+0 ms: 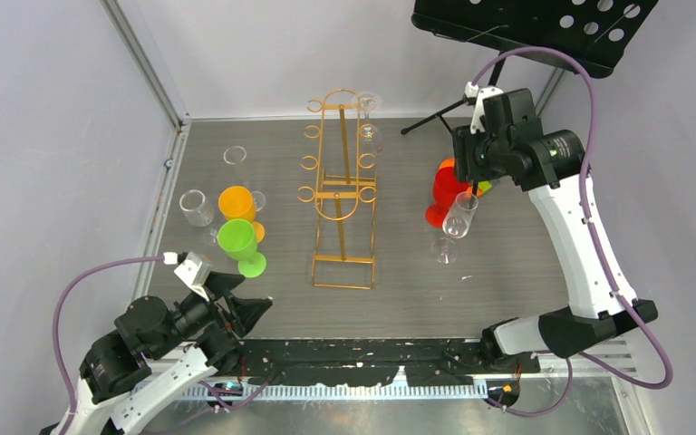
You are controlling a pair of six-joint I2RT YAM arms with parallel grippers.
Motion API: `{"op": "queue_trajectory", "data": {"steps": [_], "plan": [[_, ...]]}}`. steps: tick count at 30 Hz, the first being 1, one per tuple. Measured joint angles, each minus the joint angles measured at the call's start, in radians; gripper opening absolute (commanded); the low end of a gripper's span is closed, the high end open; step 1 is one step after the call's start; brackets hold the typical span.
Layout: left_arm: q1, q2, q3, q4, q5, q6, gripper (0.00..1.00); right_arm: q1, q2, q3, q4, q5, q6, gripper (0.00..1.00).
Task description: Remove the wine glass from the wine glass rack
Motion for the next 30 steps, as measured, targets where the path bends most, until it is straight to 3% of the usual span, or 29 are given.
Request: {"op": "queue_trajectory", "data": {"steps": [12,21,30], "plan": [[0.000,0.001,-0.006,0.000,-0.008,-0.004,0.94,-0.002,0.118,0.123,0.158,-0.155,0.084,0.59],[0.000,0.005,-0.006,-0.001,-0.023,-0.019,0.95,-0.002,0.200,0.138,0.381,-0.312,0.256,0.59],[0.000,0.006,-0.006,-0.001,-0.045,-0.023,0.96,-0.002,0.242,0.111,0.623,-0.363,0.452,0.59]]}}
